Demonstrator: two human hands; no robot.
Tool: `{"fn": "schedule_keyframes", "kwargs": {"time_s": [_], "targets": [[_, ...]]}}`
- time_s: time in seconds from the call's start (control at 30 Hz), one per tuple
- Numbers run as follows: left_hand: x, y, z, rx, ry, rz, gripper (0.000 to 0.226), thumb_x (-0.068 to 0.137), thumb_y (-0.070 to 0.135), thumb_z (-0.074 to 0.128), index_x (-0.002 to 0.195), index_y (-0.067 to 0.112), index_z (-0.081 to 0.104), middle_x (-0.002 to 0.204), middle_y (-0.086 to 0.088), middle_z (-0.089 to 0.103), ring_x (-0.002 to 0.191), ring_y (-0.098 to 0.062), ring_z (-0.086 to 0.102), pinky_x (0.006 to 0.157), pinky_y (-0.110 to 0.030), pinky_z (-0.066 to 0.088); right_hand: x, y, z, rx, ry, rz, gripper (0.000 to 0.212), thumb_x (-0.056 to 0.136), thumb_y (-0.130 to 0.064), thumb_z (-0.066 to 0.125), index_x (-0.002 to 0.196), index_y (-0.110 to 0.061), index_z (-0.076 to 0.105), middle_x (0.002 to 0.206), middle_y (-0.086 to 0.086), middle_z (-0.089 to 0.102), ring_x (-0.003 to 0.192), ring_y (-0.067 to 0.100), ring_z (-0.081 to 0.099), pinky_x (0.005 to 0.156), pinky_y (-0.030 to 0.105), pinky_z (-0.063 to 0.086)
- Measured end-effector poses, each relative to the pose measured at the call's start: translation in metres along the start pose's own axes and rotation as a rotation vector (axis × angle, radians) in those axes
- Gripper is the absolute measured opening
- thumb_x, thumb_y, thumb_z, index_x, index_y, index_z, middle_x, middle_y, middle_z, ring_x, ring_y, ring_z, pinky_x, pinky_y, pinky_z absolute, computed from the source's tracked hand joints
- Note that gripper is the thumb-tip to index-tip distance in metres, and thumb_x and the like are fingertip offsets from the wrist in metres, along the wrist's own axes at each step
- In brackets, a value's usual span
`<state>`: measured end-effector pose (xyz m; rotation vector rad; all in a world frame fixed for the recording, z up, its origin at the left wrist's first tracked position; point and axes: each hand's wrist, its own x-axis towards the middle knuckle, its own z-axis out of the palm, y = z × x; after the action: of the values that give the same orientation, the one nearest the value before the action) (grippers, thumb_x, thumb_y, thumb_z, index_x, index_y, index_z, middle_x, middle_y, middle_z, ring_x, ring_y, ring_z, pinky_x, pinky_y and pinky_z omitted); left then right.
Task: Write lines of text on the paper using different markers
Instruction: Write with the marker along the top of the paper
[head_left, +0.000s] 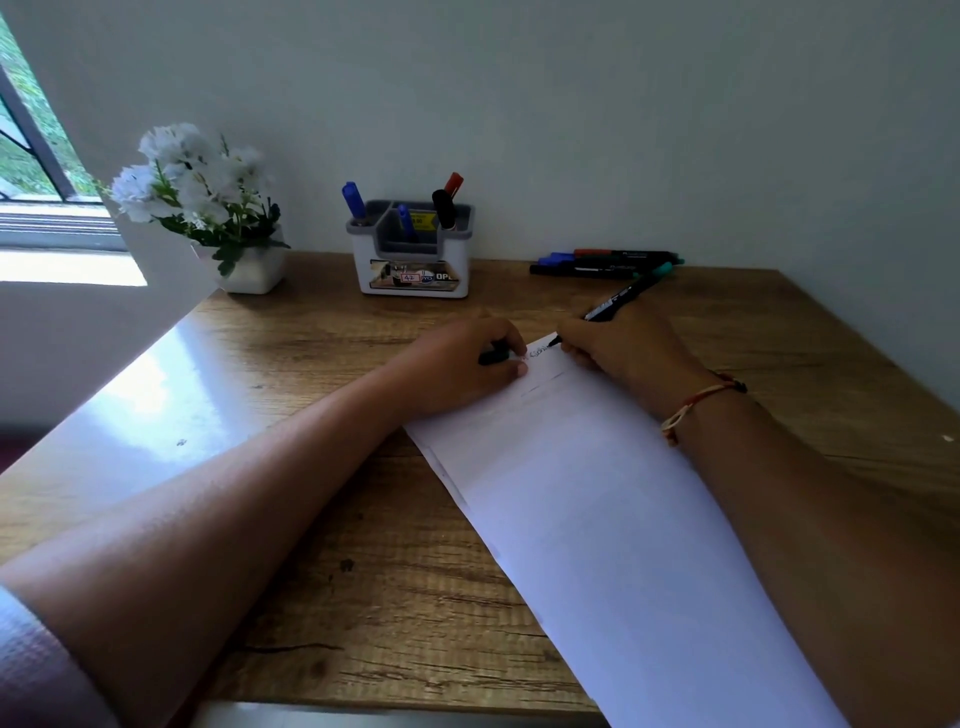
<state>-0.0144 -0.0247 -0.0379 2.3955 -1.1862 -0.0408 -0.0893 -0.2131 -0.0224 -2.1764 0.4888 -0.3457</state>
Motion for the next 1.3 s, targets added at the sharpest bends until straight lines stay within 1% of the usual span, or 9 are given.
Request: {"fn": "schedule_keyframes", "kwargs": {"time_s": [0.1, 0.2, 0.37, 0.53, 0.63, 0.73, 0.87, 1.07, 1.3], "targets": [[0.0002, 0.0005, -0.0004, -0.005, 0.002, 0.007, 0.028, 0.094, 0.042, 0.060, 0.120, 0.031, 0.063, 0.119, 0.008, 0.060, 0.102, -0.008, 0.057, 0.089, -0.028, 0.050, 0.0005, -0.0003, -0.0007, -0.022, -0.003, 0.008, 0.022, 0.085, -0.028, 0.065, 0.067, -0.015, 0.064, 0.061, 0.001, 0.061, 0.057, 0.014, 0.055, 0.054, 0.025, 0.042], [0.0003, 0.0004, -0.0003, -0.006, -0.004, 0.002, 0.027, 0.094, 0.041, 0.060, 0.119, 0.032, 0.063, 0.118, 0.007, 0.060, 0.102, -0.009, 0.057, 0.089, -0.030, 0.051, 0.0013, -0.0007, -0.0021, -0.008, -0.007, 0.025, 0.023, 0.086, -0.031, 0.065, 0.072, -0.013, 0.070, 0.063, 0.001, 0.064, 0.056, 0.013, 0.057, 0.055, 0.024, 0.044], [0.0010, 0.0004, -0.0001, -0.004, -0.003, -0.004, 0.026, 0.094, 0.041, 0.061, 0.118, 0.033, 0.062, 0.116, 0.009, 0.061, 0.099, -0.007, 0.057, 0.086, -0.026, 0.050, 0.0000, 0.0015, -0.0013, 0.045, 0.014, 0.018, 0.021, 0.084, -0.027, 0.067, 0.065, -0.016, 0.067, 0.050, -0.007, 0.061, 0.041, 0.001, 0.053, 0.040, 0.012, 0.039], [0.0007, 0.0012, -0.0004, -0.008, -0.005, -0.010, 0.026, 0.094, 0.041, 0.061, 0.119, 0.032, 0.063, 0.117, 0.009, 0.061, 0.100, -0.008, 0.058, 0.088, -0.029, 0.051, 0.0009, 0.0012, -0.0009, 0.001, 0.009, 0.012, 0.022, 0.087, -0.029, 0.066, 0.073, -0.013, 0.068, 0.065, 0.001, 0.064, 0.057, 0.013, 0.057, 0.053, 0.022, 0.043], [0.0005, 0.0023, -0.0006, -0.004, -0.009, -0.007, 0.026, 0.094, 0.041, 0.061, 0.119, 0.032, 0.062, 0.118, 0.008, 0.061, 0.101, -0.009, 0.058, 0.090, -0.031, 0.052, 0.0017, 0.0018, -0.0005, 0.003, 0.015, 0.023, 0.023, 0.088, -0.029, 0.066, 0.071, -0.015, 0.066, 0.065, 0.001, 0.063, 0.054, 0.009, 0.056, 0.051, 0.020, 0.043], [0.0002, 0.0028, -0.0015, -0.011, -0.011, -0.013, 0.026, 0.094, 0.041, 0.061, 0.118, 0.032, 0.063, 0.119, 0.007, 0.062, 0.102, -0.010, 0.058, 0.091, -0.034, 0.053, 0.0015, 0.0022, -0.0005, 0.036, 0.044, 0.024, 0.021, 0.088, -0.026, 0.066, 0.071, -0.013, 0.066, 0.060, -0.003, 0.061, 0.039, 0.000, 0.052, 0.039, 0.010, 0.038], [-0.0001, 0.0038, -0.0022, -0.008, -0.012, -0.018, 0.027, 0.094, 0.041, 0.061, 0.119, 0.031, 0.063, 0.120, 0.006, 0.062, 0.104, -0.011, 0.059, 0.093, -0.037, 0.053, 0.0009, 0.0012, -0.0009, 0.030, 0.029, 0.028, 0.021, 0.088, -0.027, 0.066, 0.072, -0.014, 0.067, 0.064, 0.000, 0.064, 0.050, 0.008, 0.056, 0.048, 0.016, 0.043], [-0.0013, 0.0050, -0.0025, -0.013, -0.015, -0.017, 0.029, 0.095, 0.041, 0.060, 0.121, 0.029, 0.063, 0.121, 0.006, 0.061, 0.105, -0.012, 0.058, 0.094, -0.037, 0.052, 0.0009, 0.0016, -0.0016, 0.051, 0.053, 0.019, 0.023, 0.086, -0.023, 0.067, 0.064, -0.016, 0.065, 0.057, -0.003, 0.062, 0.036, -0.002, 0.051, 0.037, 0.010, 0.036], [-0.0003, 0.0039, -0.0021, -0.018, -0.022, -0.025, 0.028, 0.095, 0.041, 0.060, 0.121, 0.031, 0.062, 0.121, 0.007, 0.061, 0.105, -0.010, 0.058, 0.094, -0.036, 0.052, 0.0024, 0.0021, -0.0006, 0.068, 0.057, 0.038, 0.021, 0.087, -0.024, 0.067, 0.068, -0.014, 0.066, 0.058, -0.004, 0.062, 0.035, -0.002, 0.052, 0.038, 0.010, 0.037]]}}
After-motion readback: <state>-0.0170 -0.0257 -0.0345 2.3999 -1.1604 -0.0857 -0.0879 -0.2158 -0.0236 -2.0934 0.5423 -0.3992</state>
